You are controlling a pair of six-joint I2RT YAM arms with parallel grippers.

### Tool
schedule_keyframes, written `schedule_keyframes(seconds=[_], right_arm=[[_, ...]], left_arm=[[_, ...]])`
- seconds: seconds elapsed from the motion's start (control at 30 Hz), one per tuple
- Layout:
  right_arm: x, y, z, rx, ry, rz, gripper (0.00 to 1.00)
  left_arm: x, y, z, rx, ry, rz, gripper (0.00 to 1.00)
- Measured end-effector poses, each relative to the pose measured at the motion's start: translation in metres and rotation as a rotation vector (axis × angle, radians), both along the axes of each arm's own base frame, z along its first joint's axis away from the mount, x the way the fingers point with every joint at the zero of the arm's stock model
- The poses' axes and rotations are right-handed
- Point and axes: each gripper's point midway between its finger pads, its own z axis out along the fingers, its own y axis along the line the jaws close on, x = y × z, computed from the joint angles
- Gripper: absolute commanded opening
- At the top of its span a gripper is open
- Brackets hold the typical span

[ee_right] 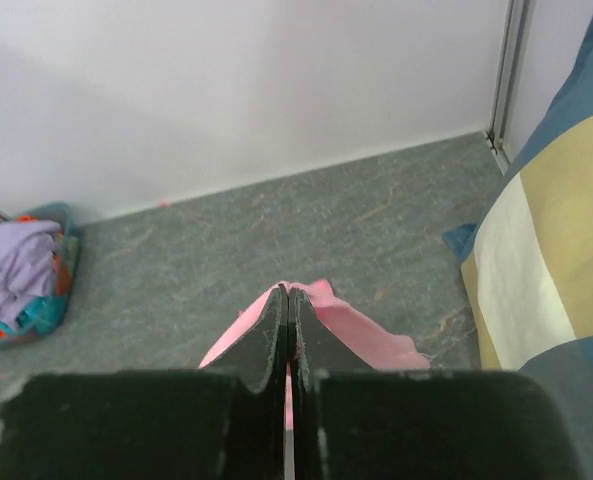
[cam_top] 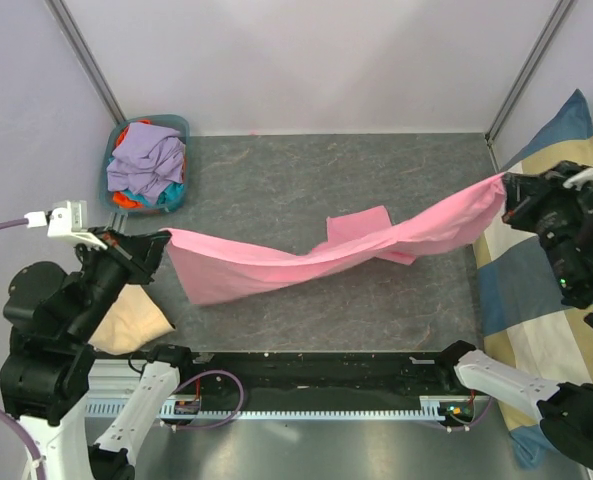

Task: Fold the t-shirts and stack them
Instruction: Flatten the tshirt out

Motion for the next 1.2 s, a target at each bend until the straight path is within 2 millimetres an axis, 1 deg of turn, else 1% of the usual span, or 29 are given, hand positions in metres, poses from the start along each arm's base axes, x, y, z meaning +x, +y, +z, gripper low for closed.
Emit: schedule_keyframes(seconds=[0.07,0.13,0.17,0.2,0.27,0.3,0.37,0.4,0.43,0.47,0.5,0.57,0.6,0.63,0.67,0.7,0.73,0.77,0.8,0.83,0.87,0.93,1.0,1.07,1.1,1.13,1.17,1.2], right_arm=[[-0.009,-0.008,0.009,0.024,-0.03,-0.012,0.0],[-0.012,-0.014,0.013,0.034,-0.05,-0.039,0.0],[-0.009,-0.016,0.012,0.033,-0.054,-0.057,0.0],[-0.004,-0.016,0.008,0.03,-0.054,-0.076,0.0],[0.015,-0.01,-0.01,0.005,-0.028,-0.109,0.0],[0.027,-0.005,-0.024,-0.015,-0.006,-0.125,0.0],[0.059,0.01,-0.061,-0.084,0.071,-0.146,0.0],[0.077,0.019,-0.082,-0.123,0.112,-0.157,0.0],[0.096,0.027,-0.103,-0.163,0.158,-0.164,0.0],[0.115,0.031,-0.122,-0.195,0.196,-0.176,0.0],[0.137,0.035,-0.14,-0.219,0.234,-0.187,0.0],[0.178,0.03,-0.174,-0.25,0.307,-0.22,0.0],[0.201,0.02,-0.189,-0.258,0.339,-0.245,0.0],[0.219,0.01,-0.201,-0.263,0.366,-0.27,0.0],[0.234,-0.001,-0.205,-0.27,0.384,-0.29,0.0],[0.248,-0.007,-0.203,-0.266,0.38,-0.304,0.0],[0.263,-0.016,-0.195,-0.258,0.367,-0.321,0.0],[0.276,-0.024,-0.181,-0.246,0.339,-0.336,0.0],[0.285,-0.031,-0.162,-0.228,0.297,-0.346,0.0],[0.291,-0.037,-0.135,-0.206,0.235,-0.353,0.0],[0.291,-0.039,-0.12,-0.195,0.204,-0.354,0.0],[0.287,-0.04,-0.063,-0.156,0.075,-0.347,0.0],[0.27,-0.037,-0.01,-0.118,-0.046,-0.323,0.0],[0.241,-0.034,0.029,-0.089,-0.137,-0.297,0.0],[0.228,-0.034,0.041,-0.08,-0.166,-0.291,0.0],[0.209,-0.035,0.055,-0.069,-0.203,-0.284,0.0],[0.191,-0.037,0.063,-0.06,-0.23,-0.276,0.0],[0.173,-0.038,0.068,-0.052,-0.248,-0.271,0.0]], left_arm=[[-0.004,0.001,0.011,-0.008,-0.027,0.004,0.02],[0.001,0.002,0.017,-0.01,-0.042,0.014,0.02],[0.007,0.002,0.019,-0.01,-0.046,0.021,0.02],[0.019,0.002,0.02,-0.009,-0.045,0.03,0.02],[0.049,-0.001,0.012,-0.005,-0.023,0.037,0.02],[0.067,-0.004,0.005,-0.002,-0.003,0.038,0.02],[0.115,-0.011,-0.028,0.011,0.078,0.042,0.02],[0.133,-0.013,-0.044,0.018,0.117,0.045,0.02],[0.158,-0.016,-0.068,0.03,0.171,0.054,0.02],[0.175,-0.017,-0.085,0.039,0.211,0.059,0.02],[0.195,-0.019,-0.108,0.051,0.267,0.064,0.02],[0.225,-0.022,-0.141,0.071,0.341,0.076,0.02],[0.24,-0.023,-0.154,0.083,0.374,0.082,0.02],[0.254,-0.024,-0.161,0.09,0.393,0.083,0.02],[0.272,-0.027,-0.161,0.094,0.395,0.081,0.02],[0.284,-0.029,-0.157,0.093,0.386,0.081,0.02],[0.299,-0.031,-0.146,0.088,0.352,0.08,0.02],[0.309,-0.034,-0.133,0.082,0.329,0.076,0.02],[0.317,-0.036,-0.118,0.074,0.293,0.073,0.02],[0.325,-0.038,-0.093,0.063,0.241,0.069,0.02],[0.328,-0.039,-0.076,0.054,0.204,0.064,0.02],[0.328,-0.042,-0.027,0.03,0.093,0.047,0.02],[0.318,-0.044,0.019,0.009,-0.011,0.03,0.02],[0.296,-0.041,0.054,-0.005,-0.092,0.025,0.02],[0.284,-0.04,0.066,-0.01,-0.119,0.025,0.02],[0.273,-0.038,0.075,-0.013,-0.142,0.026,0.02],[0.258,-0.035,0.083,-0.017,-0.169,0.029,0.02],[0.242,-0.032,0.084,-0.018,-0.178,0.033,0.02]])
